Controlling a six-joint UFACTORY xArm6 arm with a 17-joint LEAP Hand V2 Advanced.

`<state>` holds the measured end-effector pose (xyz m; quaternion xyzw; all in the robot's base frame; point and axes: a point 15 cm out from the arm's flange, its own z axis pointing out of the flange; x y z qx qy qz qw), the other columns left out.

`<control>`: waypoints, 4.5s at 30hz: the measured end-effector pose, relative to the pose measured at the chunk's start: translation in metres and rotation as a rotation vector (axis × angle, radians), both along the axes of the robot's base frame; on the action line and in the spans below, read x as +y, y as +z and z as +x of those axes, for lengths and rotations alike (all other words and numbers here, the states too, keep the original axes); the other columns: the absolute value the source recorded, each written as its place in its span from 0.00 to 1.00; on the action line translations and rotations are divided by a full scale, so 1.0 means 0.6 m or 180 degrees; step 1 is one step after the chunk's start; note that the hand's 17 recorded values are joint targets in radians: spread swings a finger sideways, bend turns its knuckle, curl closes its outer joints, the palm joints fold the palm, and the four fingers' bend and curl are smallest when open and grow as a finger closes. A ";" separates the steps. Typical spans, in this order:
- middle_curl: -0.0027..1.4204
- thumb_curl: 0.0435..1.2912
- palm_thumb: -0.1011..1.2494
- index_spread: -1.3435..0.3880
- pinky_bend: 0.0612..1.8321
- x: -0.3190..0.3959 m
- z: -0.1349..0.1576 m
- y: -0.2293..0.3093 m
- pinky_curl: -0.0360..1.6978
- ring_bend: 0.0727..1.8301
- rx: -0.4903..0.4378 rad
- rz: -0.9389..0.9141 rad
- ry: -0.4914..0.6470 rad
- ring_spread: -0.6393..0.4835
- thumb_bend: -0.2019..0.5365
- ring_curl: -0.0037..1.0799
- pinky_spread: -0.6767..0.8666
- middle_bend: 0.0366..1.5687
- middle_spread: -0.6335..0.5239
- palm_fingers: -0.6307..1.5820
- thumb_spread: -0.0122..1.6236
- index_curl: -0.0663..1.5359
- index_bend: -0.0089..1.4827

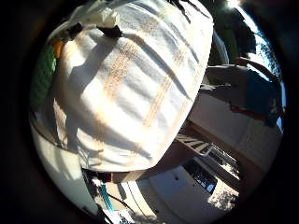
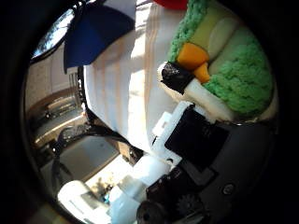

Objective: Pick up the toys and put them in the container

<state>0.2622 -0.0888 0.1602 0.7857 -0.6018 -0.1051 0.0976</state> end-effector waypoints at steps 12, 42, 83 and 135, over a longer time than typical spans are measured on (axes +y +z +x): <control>0.64 0.35 0.79 0.41 0.78 0.004 -0.016 0.125 0.44 0.72 0.0360 0.0089 -0.0044 0.50 0.27 0.71 0.57 0.67 0.35 0.75 0.74 0.05 0.43; 0.77 0.43 0.77 0.29 0.81 0.389 0.209 0.375 0.51 0.79 -0.0546 0.0564 0.0699 0.48 0.25 0.74 0.53 0.71 0.33 0.69 0.77 0.03 0.65; 0.25 0.24 0.56 0.67 0.35 0.068 0.254 0.265 0.22 0.23 -0.0154 -0.0101 0.0380 0.81 0.24 0.29 0.75 0.11 0.62 0.34 0.70 0.17 0.13; 0.70 0.40 0.81 0.29 0.76 0.050 0.130 0.251 0.44 0.73 0.0053 -0.0442 0.0501 0.52 0.26 0.69 0.57 0.67 0.37 0.76 0.71 0.03 0.37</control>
